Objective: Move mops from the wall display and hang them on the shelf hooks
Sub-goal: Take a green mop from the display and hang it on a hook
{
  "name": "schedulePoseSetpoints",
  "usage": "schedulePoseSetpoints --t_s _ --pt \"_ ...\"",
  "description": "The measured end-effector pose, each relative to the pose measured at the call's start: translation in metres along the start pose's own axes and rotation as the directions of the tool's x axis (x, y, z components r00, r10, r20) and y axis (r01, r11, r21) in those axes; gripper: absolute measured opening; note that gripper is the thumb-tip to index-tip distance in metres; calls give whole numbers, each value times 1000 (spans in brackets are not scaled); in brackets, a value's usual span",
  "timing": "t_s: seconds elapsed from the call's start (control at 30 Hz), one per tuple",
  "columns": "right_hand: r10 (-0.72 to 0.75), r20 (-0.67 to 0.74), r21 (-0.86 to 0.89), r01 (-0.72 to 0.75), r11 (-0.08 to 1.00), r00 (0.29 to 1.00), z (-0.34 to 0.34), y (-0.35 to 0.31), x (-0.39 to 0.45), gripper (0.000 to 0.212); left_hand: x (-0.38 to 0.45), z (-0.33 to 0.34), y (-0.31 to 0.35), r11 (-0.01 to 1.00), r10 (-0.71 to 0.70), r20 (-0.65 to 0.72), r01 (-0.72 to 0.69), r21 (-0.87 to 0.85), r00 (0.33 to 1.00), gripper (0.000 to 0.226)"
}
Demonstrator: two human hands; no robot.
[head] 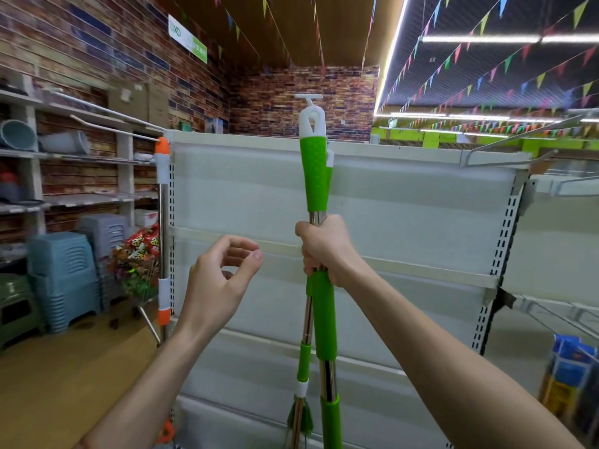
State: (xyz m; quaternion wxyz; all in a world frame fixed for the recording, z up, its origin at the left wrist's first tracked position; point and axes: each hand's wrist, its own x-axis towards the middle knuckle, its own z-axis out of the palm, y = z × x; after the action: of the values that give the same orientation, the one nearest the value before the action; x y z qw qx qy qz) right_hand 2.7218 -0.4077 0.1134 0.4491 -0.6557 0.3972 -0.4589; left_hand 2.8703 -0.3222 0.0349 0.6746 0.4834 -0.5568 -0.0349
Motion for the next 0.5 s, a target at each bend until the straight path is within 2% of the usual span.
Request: schedulePoseSetpoints --t_s 0.5 --pt "12 -93 1 -12 1000 996 13 14 38 22 6 -12 -2 1000 13 -14 -13 1 1000 19"
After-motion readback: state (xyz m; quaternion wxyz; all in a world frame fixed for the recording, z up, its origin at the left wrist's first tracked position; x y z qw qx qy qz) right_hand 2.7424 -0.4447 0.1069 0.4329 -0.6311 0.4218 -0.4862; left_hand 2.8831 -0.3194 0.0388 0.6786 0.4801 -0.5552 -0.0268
